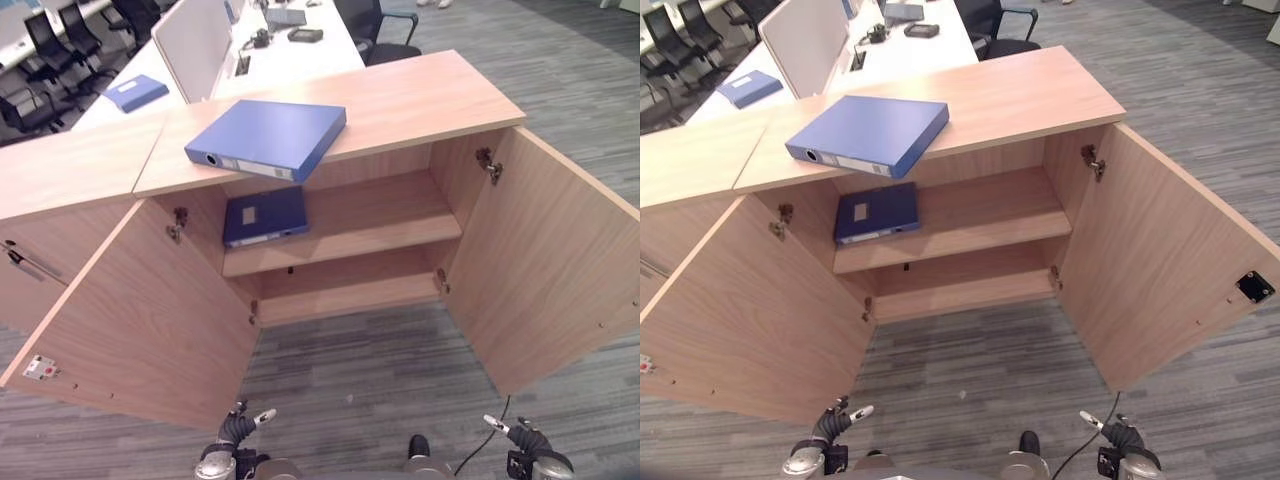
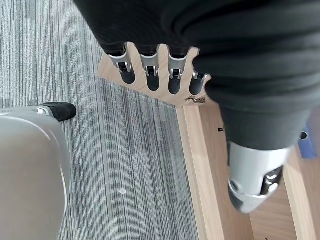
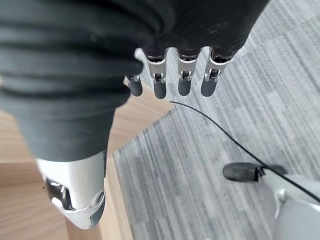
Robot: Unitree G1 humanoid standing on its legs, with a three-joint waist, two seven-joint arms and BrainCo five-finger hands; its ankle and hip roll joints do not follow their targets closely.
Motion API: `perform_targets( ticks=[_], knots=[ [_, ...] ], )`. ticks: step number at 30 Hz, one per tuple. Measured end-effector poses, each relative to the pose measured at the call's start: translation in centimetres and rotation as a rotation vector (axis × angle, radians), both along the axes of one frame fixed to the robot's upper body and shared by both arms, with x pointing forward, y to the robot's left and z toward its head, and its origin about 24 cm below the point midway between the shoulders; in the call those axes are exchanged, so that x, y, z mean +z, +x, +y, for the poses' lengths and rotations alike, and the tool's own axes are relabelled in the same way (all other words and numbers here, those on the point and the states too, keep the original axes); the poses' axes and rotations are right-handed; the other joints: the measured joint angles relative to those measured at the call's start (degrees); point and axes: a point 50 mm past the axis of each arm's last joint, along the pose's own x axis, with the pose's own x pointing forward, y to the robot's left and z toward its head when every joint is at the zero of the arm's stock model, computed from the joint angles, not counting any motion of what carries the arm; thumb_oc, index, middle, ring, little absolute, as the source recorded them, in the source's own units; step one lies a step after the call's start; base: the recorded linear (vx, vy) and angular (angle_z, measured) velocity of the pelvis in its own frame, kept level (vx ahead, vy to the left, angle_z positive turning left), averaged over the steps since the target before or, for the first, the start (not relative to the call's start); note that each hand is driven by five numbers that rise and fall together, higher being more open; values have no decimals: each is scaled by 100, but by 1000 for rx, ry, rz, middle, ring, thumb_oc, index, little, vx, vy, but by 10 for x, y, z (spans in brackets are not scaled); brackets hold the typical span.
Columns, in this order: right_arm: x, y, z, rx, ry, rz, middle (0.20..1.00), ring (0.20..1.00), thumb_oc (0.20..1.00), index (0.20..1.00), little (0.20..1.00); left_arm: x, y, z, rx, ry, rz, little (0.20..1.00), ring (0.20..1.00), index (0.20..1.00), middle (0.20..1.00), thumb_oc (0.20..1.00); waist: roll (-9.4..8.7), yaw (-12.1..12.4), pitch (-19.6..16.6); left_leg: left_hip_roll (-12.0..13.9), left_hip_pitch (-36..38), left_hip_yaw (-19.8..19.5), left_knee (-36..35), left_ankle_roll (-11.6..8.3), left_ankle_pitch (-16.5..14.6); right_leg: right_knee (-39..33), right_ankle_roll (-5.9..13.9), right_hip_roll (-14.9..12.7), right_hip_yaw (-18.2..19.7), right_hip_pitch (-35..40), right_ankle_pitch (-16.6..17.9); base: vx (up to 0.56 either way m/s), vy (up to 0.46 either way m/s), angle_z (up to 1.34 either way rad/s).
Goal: Put the empty folder in the office cabinet
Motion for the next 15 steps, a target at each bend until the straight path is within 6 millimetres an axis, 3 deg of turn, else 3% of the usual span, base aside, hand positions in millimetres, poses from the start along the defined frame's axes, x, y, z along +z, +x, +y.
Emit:
perform_targets(
  ticks=[1, 2, 3, 4, 5, 6, 7, 8, 9, 10, 11, 12, 15],
  knots=[
    [0, 0, 0, 0, -1, 1, 1000, 1000, 1000, 1000, 1000, -1, -2, 0, -1, -3, 10, 1000, 1000, 1000, 1000, 1000, -51, 2, 12, -96, -83, 63, 241, -20, -18, -128, 0, -2, 24, 7, 1, 149, -194, -25],
    [-2, -3, 0, -7, 2, 20, 1000, 1000, 1000, 1000, 1000, -2, -2, 0, -4, -2, 26, 1000, 1000, 1000, 1000, 1000, -267, -1, 43, -528, -204, -9, 648, -677, -591, -370, 10, -263, 222, 88, -19, 125, -110, -43],
    [-3, -6, -1, -13, 1, 33, 1000, 1000, 1000, 1000, 1000, -4, -4, -2, -11, -6, 38, 1000, 1000, 1000, 1000, 1000, -296, 38, 69, -905, -132, -86, 563, -1051, -943, -273, -4, -272, 248, 105, -6, 171, -124, 12],
    [-12, -31, 5, -38, 21, 100, 1000, 1000, 1000, 1000, 1000, 0, 4, 1, -23, 4, 10, 1000, 1000, 1000, 1000, 1000, -278, -29, 36, -829, 114, -200, 223, -1220, -1462, 61, -14, -218, 167, -67, 46, 172, -40, 4],
    [-13, -34, 6, -42, 25, 114, 1000, 1000, 1000, 1000, 1000, 2, 9, -2, -46, 0, -3, 1000, 1000, 1000, 1000, 1000, -335, 122, 34, -1129, 437, -246, -187, -1052, -1936, 48, 3, -242, 284, -187, 26, 208, -22, 40],
    [-11, -31, 3, -42, 17, 106, 1000, 1000, 1000, 1000, 1000, 2, 10, -6, -49, -12, -4, 1000, 1000, 1000, 1000, 1000, -34, 63, 19, -1029, 587, 88, -649, -651, -2398, 87, 95, 1, 124, -244, 81, 213, -2, -5],
    [-18, -27, 17, -39, 47, 111, 1000, 1000, 1000, 1000, 1000, 6, 18, 0, -53, 6, -34, 1000, 1000, 1000, 1000, 1000, 4, 287, 146, -825, 586, 123, -801, -853, -2884, 1263, 108, 47, 108, -778, -324, 180, 24, 22],
    [-26, -26, 40, 6, 105, 126, 1000, 1000, 1000, 1000, 1000, 6, 5, 20, -46, 60, -3, 1000, 1000, 1000, 1000, 1000, -215, 600, 129, -816, 684, 120, -703, -890, -2950, 3465, 102, 45, 138, -1299, -1394, 272, 71, 7],
    [-29, -27, 48, 14, 125, 130, 1000, 1000, 1000, 1000, 1000, 4, -11, 37, -37, 103, 44, 1000, 1000, 1000, 1000, 1000, -590, 674, 56, -1061, 781, 100, -520, -950, -2968, 3394, -151, -124, 236, -1119, -1780, 281, 93, 3],
    [-26, -17, 45, 16, 115, 103, 1000, 1000, 1000, 1000, 1000, 1, -20, 40, -25, 112, 86, 1000, 1000, 1000, 1000, 1000, -588, 713, 114, -1099, 722, 72, -291, -945, -3029, 3082, -202, -111, 339, -924, -2100, 293, 120, 10],
    [-23, -4, 44, 28, 100, 64, 1000, 1000, 1000, 1000, 1000, -2, -23, 38, -20, 105, 105, 1000, 1000, 1000, 1000, 1000, -577, 730, 171, -1061, 412, -274, -25, -986, -3045, 2581, -211, -7, 414, -679, -1909, 262, 166, 8],
    [-21, 4, 46, 36, 104, 44, 1000, 1000, 1000, 1000, 1000, 0, -19, 38, -21, 108, 94, 1000, 1000, 1000, 1000, 1000, -590, 789, 254, -1104, 259, -473, -612, -926, -2977, 1732, -279, 24, 520, -260, -1499, 208, 136, 22],
    [-22, 0, 46, 38, 108, 51, 1000, 1000, 1000, 1000, 1000, -1, -20, 35, -23, 102, 91, 1000, 1000, 1000, 1000, 1000, -489, 774, 231, -956, 192, -135, -817, -876, -2765, 746, -97, 100, 508, 448, -1134, 247, 220, -6]
  ],
)
